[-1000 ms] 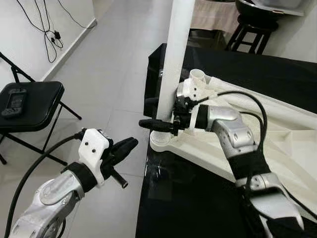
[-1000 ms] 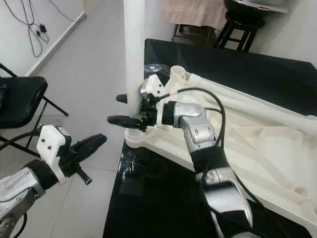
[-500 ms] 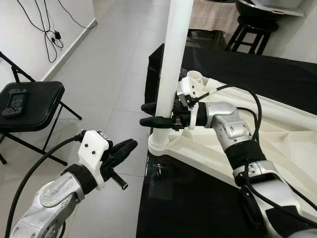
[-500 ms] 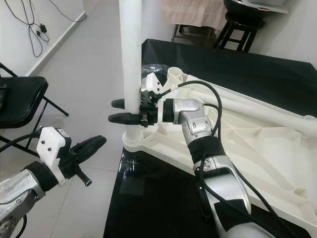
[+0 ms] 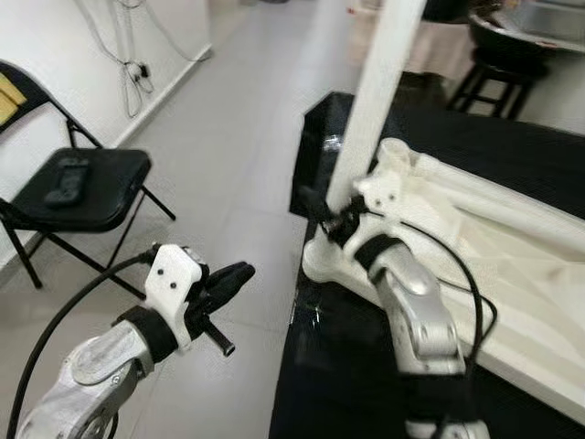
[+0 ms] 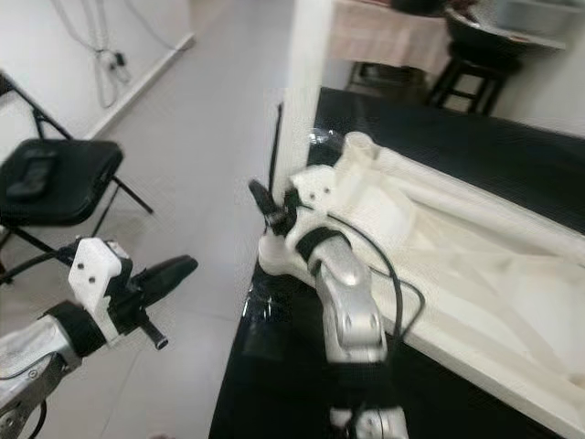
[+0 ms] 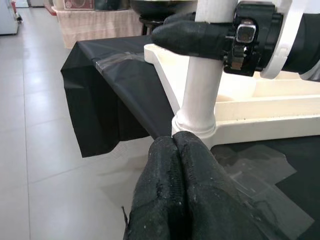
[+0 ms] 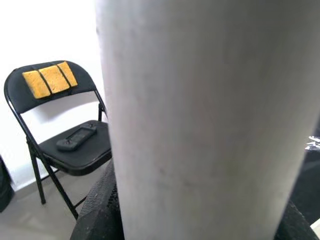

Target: Building children table

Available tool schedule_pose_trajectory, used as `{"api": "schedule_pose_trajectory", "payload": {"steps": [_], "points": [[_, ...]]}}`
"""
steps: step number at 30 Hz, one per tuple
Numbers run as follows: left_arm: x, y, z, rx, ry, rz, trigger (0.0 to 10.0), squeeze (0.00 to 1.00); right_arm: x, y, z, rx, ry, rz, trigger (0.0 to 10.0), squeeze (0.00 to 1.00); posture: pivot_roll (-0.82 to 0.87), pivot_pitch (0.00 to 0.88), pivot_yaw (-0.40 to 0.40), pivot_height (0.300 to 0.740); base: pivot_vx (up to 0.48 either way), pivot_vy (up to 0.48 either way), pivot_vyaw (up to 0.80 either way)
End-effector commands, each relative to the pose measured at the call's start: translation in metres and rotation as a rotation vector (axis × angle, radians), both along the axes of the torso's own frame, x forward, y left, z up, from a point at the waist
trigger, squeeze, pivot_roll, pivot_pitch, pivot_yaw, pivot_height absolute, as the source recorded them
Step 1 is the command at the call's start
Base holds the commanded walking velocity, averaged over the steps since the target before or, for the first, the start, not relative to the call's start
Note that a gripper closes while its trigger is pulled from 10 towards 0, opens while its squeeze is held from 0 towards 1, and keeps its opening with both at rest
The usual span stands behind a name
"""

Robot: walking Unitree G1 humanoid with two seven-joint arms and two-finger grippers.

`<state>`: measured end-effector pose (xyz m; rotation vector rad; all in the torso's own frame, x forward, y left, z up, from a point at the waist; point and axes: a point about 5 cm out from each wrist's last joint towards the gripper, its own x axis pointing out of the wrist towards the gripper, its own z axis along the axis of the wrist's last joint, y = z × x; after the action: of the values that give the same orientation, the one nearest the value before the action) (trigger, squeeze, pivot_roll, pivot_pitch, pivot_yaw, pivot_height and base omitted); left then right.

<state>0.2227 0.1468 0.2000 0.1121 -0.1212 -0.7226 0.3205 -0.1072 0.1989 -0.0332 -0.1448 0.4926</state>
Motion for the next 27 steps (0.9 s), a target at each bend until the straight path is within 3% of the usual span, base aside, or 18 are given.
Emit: {"api": "schedule_pose_trajectory", "payload": {"steps": [1,3,4,5,6,9,10,11,13,14,15,17,18,22,27], "points": [[-0.001,-0.002,0.001,0.003,0.0,-0.019,10.0,0.0,-0.002,-0.008,-0.038,-0.067,0.184,-0.002,0.0,0.0,0.05,0.188,-0.106,0.74,0.0,0.0,0.0],[-0.001,-0.002,0.001,0.002,-0.001,-0.019,10.0,0.0,0.001,-0.008,-0.033,-0.073,0.18,0.001,0.0,0.0,0.05,0.186,-0.108,0.74,0.0,0.0,0.0],[-0.001,-0.002,0.0,0.004,0.002,-0.017,10.0,0.0,0.005,-0.006,-0.024,-0.092,0.167,-0.002,3.6,0.0,0.05,0.182,-0.112,0.74,0.0,0.0,0.0],[-0.001,-0.002,-0.001,0.005,0.003,-0.017,10.0,0.0,0.006,-0.004,-0.021,-0.1,0.163,-0.001,3.6,0.0,0.05,0.181,-0.111,0.74,0.0,0.0,0.0],[-0.001,-0.002,0.0,0.006,0.001,-0.017,10.0,0.0,0.006,0.0,-0.017,-0.105,0.156,0.015,10.0,0.0,0.05,0.181,-0.111,0.74,0.0,0.0,0.0],[0.0,-0.002,0.0,0.006,-0.001,-0.016,10.0,0.0,0.005,0.004,-0.013,-0.106,0.149,0.03,10.0,0.0,0.05,0.177,-0.11,0.74,0.0,0.0,0.0],[0.0,-0.003,0.0,0.004,-0.002,-0.017,10.0,0.0,0.004,0.009,-0.008,-0.077,0.147,0.132,10.0,1.0,0.05,0.174,-0.113,0.74,0.0,0.0,0.0],[0.0,-0.003,0.0,0.004,-0.002,-0.017,10.0,0.0,0.004,0.009,-0.008,-0.077,0.147,0.132,10.0,1.0,0.05,0.174,-0.113,0.74,0.0,0.0,0.0],[0.0,-0.005,0.0,0.001,-0.003,-0.019,10.0,0.0,0.003,0.017,0.007,-0.019,0.1,0.342,10.0,1.0,0.06,0.171,-0.119,0.74,0.0,0.0,0.0],[0.0,-0.005,0.0,0.001,-0.003,-0.019,10.0,0.0,0.003,0.017,0.007,-0.019,0.1,0.342,10.0,1.0,0.06,0.171,-0.119,0.74,0.0,0.0,0.0],[0.0,-0.007,-0.001,-0.002,-0.002,-0.023,10.0,0.0,0.001,0.017,0.022,-0.032,0.023,0.516,10.0,1.0,0.06,0.169,-0.121,0.74,0.0,0.0,0.0],[0.0,-0.007,-0.001,-0.002,-0.002,-0.023,10.0,0.0,0.001,0.017,0.022,-0.032,0.023,0.516,10.0,1.0,0.06,0.169,-0.121,0.74,0.0,0.0,0.0],[-0.001,-0.007,-0.001,-0.003,-0.002,-0.023,10.0,0.0,0.0,0.017,0.026,-0.06,0.005,0.588,10.0,0.01,0.07,0.171,-0.131,0.74,0.0,0.0,0.0],[-0.001,-0.009,-0.001,-0.006,-0.006,-0.018,10.0,0.0,0.004,0.014,0.029,-0.133,-0.008,0.731,10.0,0.0,0.08,0.162,-0.139,0.74,0.0,0.0,0.0],[-0.002,-0.01,0.0,-0.007,-0.01,-0.015,10.0,0.0,0.022,0.008,0.024,-0.18,0.01,0.755,10.0,0.0,0.1,0.165,-0.147,0.74,0.0,0.0,0.0]]}}
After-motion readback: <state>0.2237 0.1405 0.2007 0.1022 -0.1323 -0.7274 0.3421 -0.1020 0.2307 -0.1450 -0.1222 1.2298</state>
